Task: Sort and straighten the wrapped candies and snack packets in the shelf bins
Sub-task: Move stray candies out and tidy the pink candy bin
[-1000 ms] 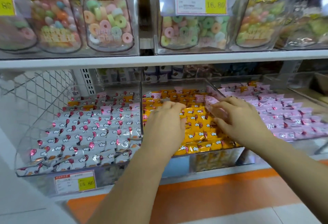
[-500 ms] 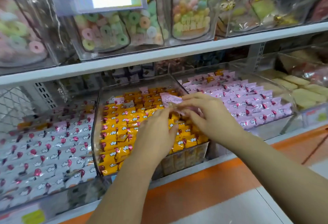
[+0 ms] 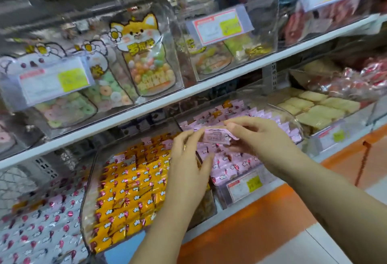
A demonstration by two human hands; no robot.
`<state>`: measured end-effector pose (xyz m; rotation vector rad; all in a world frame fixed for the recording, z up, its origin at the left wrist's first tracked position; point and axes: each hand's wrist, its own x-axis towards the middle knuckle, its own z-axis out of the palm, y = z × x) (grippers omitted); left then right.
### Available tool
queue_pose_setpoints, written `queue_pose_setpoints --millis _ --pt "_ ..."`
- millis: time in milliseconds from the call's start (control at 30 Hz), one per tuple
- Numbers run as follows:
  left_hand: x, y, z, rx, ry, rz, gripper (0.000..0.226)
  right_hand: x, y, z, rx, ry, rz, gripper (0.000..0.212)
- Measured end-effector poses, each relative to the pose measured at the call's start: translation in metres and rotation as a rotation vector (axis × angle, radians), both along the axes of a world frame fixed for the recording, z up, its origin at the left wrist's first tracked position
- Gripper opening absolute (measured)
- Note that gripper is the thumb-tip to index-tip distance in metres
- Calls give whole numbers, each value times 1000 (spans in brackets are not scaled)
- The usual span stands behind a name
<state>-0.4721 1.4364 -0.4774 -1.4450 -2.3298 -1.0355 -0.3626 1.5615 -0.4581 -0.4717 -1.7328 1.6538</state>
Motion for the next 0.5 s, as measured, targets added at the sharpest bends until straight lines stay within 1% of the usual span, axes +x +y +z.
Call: queue_pose_setpoints --millis 67,133,233,300,333,367,400,433,467,500 --pt "4 10 6 40 49 -9 49 7 8 1 -105 27 34 11" --pt "10 20 13 62 78 -39 42 12 14 1 -146 29 60 13" --pt "17 35 19 45 122 -104 38 17 19 6 -239 77 72 18" --pt "22 42 24 47 77 -80 34 21 23 10 -293 122 34 20" --pt "25 45 26 74 -12 -57 32 23 24 12 -276 114 20 19" --pt "26 48 29 116 -142 -39 31 25 26 13 -183 59 -3 17" --pt "27 52 31 152 -293 -32 30 28 28 12 -26 -39 -29 17" --pt "27 54 33 172 -432 -39 32 29 30 9 139 -146 -39 24" --pt "27 56 33 174 -538 -61 40 29 30 7 259 -235 -29 34" --pt "27 58 31 165 -610 -84 49 29 31 4 325 -291 4 36"
